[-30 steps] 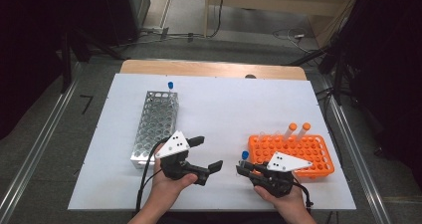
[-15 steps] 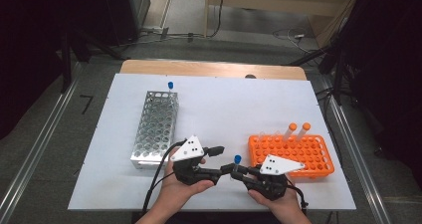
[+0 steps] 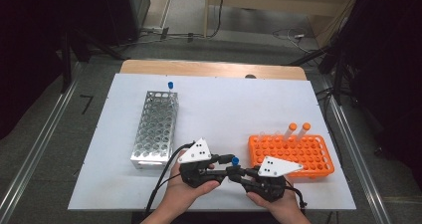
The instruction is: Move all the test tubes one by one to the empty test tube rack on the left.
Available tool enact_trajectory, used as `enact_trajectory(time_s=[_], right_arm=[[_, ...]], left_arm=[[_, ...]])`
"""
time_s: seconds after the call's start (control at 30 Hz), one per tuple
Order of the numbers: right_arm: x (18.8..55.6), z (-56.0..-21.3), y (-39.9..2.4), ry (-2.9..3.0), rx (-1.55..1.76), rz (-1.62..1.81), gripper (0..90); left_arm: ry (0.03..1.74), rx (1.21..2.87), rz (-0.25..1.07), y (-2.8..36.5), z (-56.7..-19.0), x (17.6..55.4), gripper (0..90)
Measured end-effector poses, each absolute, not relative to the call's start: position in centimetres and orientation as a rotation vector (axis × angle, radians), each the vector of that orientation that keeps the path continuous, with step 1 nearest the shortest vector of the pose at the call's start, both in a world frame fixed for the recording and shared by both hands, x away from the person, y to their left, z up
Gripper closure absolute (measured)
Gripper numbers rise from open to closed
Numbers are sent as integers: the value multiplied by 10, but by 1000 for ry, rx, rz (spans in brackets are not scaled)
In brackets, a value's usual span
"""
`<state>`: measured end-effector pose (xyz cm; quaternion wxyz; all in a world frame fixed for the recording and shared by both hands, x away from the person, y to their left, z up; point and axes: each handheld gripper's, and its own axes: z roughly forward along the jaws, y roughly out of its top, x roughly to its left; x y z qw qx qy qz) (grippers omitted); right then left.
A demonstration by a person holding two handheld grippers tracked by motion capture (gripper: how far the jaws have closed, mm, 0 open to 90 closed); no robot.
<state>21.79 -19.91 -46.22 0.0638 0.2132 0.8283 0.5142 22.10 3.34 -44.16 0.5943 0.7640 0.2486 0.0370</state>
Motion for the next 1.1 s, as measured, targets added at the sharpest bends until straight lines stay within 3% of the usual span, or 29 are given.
enact_trajectory(time_s=[0.27, 0.63, 0.77, 1.1], right_arm=[[218, -463, -198, 2518, 628, 1555, 754], [221, -461, -202, 2531, 623, 1593, 714], [222, -459, -206, 2525, 622, 1613, 633], [230, -453, -223, 2478, 717, 1618, 269]], left_arm=[[554, 1779, 83, 30, -442, 220, 741], [547, 1779, 145, 35, -437, 219, 773], [570, 1765, 164, 43, -434, 222, 773], [620, 1739, 212, 64, -427, 231, 773]])
